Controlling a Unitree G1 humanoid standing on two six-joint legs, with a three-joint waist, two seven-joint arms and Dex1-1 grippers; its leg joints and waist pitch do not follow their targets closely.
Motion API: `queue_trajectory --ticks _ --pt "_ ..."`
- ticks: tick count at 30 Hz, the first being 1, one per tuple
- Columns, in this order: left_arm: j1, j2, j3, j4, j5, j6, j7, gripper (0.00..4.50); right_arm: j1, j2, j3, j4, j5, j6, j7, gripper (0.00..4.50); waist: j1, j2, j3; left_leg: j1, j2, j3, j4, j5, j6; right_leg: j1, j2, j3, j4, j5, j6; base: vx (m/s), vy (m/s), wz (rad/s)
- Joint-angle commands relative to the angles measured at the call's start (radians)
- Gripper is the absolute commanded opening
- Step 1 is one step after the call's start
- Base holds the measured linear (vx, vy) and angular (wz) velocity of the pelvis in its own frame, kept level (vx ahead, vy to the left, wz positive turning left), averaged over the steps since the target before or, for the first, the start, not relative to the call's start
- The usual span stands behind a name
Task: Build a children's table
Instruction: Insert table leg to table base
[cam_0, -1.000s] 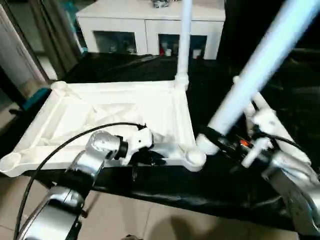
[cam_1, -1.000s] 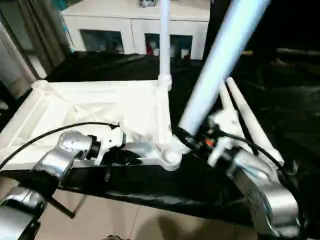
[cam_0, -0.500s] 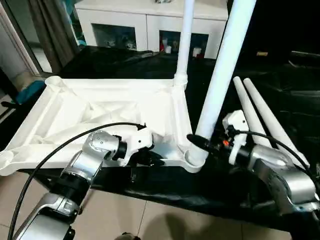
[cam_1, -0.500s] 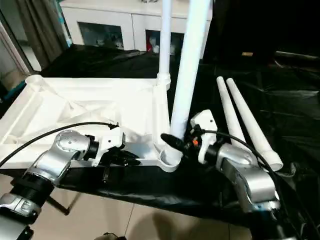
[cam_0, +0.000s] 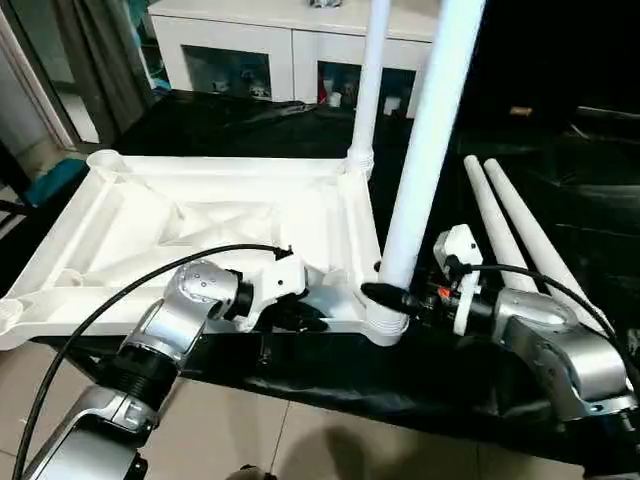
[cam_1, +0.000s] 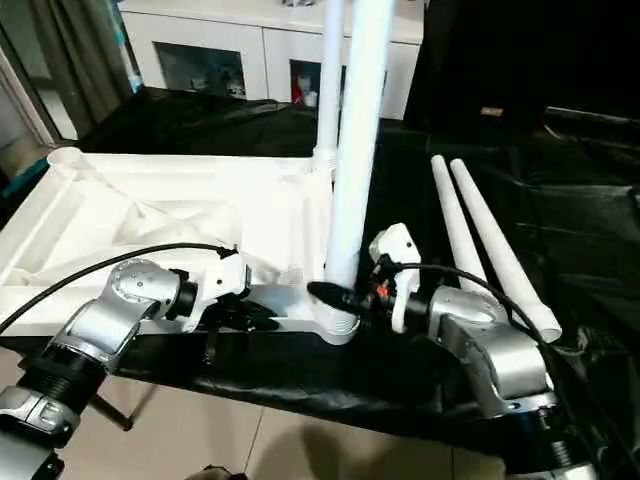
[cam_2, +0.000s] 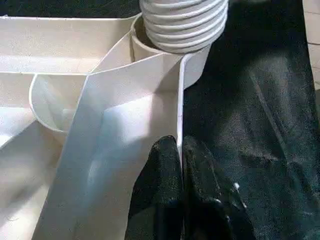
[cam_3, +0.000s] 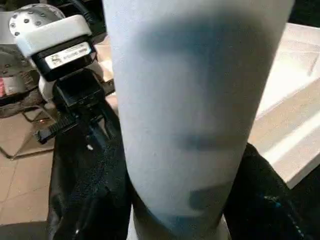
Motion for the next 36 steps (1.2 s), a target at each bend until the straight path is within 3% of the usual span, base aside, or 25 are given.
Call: queue_trajectory --ticks 1,12,18,23,26,27,29,30,31,32,33,36 --pt "0.0 0.01 -0.003 -0.016 -0.004 0.013 0.017 0.0 -0.008 -0.001 0.017 0.043 -0.039 0.001 0.006 1.91 0.012 -0.019 -0.062 0.028 0.087 -0.042 -0.067 -0.134 0.069 0.039 -0.108 0.055 -0.069 -0.028 -0.249 0.0 0.0 0.0" --pt "-0.005 0.023 -0.002 -0.011 -0.004 0.008 0.018 0.0 -0.049 0.022 0.018 0.135 -0.058 -0.039 0.003 1.9 0.013 -0.012 -0.062 0.027 0.085 -0.043 -0.066 -0.134 0.065 0.04 -0.108 0.054 -0.066 -0.012 -0.263 0.0 0.0 0.0" --pt "-0.009 0.024 -0.004 -0.014 -0.005 0.009 0.023 0.0 -0.053 0.042 -0.004 0.143 -0.008 -0.027 0.039 1.9 0.011 -0.013 -0.059 0.03 0.087 -0.044 -0.07 -0.168 0.042 0.039 -0.107 0.055 -0.073 -0.072 -0.252 0.0 0.0 0.0" --pt "-0.012 0.025 -0.002 -0.009 -0.003 0.003 0.033 0.0 -0.017 0.06 -0.039 0.143 0.017 -0.049 0.029 1.9 0.016 -0.01 -0.061 0.031 0.087 -0.043 -0.069 -0.153 0.048 0.038 -0.107 0.055 -0.069 -0.02 -0.261 0.0 0.0 0.0" --pt "-0.016 0.025 -0.001 -0.005 -0.004 0.001 0.035 0.0 0.013 0.084 -0.068 0.168 0.013 -0.094 -0.006 1.9 0.014 -0.009 -0.06 0.033 0.087 -0.043 -0.071 -0.176 0.038 0.037 -0.107 0.055 -0.071 -0.035 -0.263 0.0 0.0 0.0" --pt "-0.018 0.025 -0.001 -0.002 -0.003 -0.001 0.036 0.0 0.026 0.097 -0.079 0.177 0.013 -0.115 -0.02 1.9 0.016 0.001 -0.06 0.032 0.087 -0.044 -0.07 -0.182 0.034 0.037 -0.109 0.056 -0.071 -0.04 -0.263 0.0 0.0 0.0" --pt "-0.021 0.025 -0.001 -0.002 -0.004 -0.002 0.037 0.0 0.051 0.128 -0.106 0.191 0.012 -0.161 -0.05 1.9 0.011 -0.005 -0.057 0.03 0.087 -0.046 -0.077 -0.209 0.02 0.039 -0.106 0.054 -0.075 -0.075 -0.256 0.0 0.0 0.0" --pt "-0.021 0.025 -0.001 -0.002 -0.004 -0.002 0.037 0.0 0.051 0.128 -0.106 0.191 0.012 -0.161 -0.05 1.9 0.012 -0.005 -0.057 0.031 0.087 -0.045 -0.077 -0.217 0.017 0.037 -0.108 0.055 -0.077 -0.088 -0.253 0.0 0.0 0.0" --pt "-0.026 0.023 -0.001 0.005 -0.003 -0.005 0.039 0.0 0.059 0.142 -0.117 0.201 0.012 -0.184 -0.062 1.9 0.011 0.003 -0.056 0.034 0.087 -0.046 -0.079 -0.243 0.005 0.035 -0.107 0.055 -0.081 -0.11 -0.249 0.0 0.0 0.0" --pt "-0.029 0.023 -0.001 0.009 -0.002 -0.009 0.041 0.0 0.065 0.151 -0.125 0.207 0.014 -0.196 -0.067 1.9 0.009 0.0 -0.056 0.032 0.086 -0.047 -0.079 -0.251 0.001 0.036 -0.108 0.056 -0.081 -0.118 -0.248 0.0 0.0 0.0" --pt "-0.034 0.022 -0.001 0.015 -0.001 -0.013 0.043 0.0 0.076 0.164 -0.136 0.219 0.012 -0.221 -0.08 1.9 0.011 0.006 -0.057 0.035 0.086 -0.048 -0.08 -0.261 -0.006 0.034 -0.108 0.056 -0.082 -0.132 -0.245 0.0 0.0 0.0" --pt "-0.043 0.021 -0.002 0.025 0.002 -0.019 0.046 0.0 0.105 0.19 -0.156 0.24 0.011 -0.267 -0.102 1.9 0.01 0.004 -0.054 0.039 0.088 -0.048 -0.083 -0.294 -0.019 0.03 -0.108 0.058 -0.087 -0.154 -0.242 0.0 0.0 0.0"
